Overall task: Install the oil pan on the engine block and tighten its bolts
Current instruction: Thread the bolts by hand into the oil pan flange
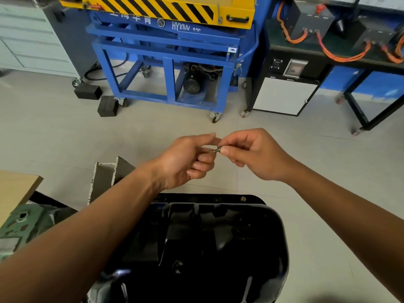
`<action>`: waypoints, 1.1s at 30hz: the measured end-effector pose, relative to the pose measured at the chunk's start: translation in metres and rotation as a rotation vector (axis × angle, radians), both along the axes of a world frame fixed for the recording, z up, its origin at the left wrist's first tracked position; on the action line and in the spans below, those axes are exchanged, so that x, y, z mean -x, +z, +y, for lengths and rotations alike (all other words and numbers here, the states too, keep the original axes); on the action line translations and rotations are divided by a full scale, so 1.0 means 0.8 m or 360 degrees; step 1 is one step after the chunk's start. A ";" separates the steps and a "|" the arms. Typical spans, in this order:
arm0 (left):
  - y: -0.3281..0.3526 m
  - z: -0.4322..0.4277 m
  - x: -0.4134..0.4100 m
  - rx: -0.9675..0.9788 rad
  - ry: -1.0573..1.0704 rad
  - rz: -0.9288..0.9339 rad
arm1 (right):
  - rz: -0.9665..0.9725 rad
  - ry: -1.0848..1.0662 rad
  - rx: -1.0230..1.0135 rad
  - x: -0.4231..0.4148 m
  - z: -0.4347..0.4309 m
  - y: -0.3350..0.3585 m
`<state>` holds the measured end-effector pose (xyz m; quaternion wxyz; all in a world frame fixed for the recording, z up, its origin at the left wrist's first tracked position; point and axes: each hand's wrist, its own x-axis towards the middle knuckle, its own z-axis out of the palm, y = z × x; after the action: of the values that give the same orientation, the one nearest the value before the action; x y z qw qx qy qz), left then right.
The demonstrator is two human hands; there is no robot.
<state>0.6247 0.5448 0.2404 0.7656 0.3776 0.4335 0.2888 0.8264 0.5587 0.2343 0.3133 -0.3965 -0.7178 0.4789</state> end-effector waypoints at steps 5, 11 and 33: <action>-0.013 0.008 0.001 -0.0163 0.0520 0.0644 | -0.1189 0.0687 -0.0679 -0.006 -0.014 -0.023; -0.016 0.013 0.000 -0.0267 0.0547 0.0771 | -0.1577 0.1146 -0.0799 0.004 -0.014 -0.024; -0.016 0.015 0.004 -0.0321 0.0583 0.0711 | -0.1802 0.1208 -0.0959 0.033 -0.014 -0.031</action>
<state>0.6212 0.5567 0.2272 0.5452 0.4213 0.6211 0.3735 0.8002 0.5479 0.2098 -0.1962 -0.2043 -0.9572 0.0592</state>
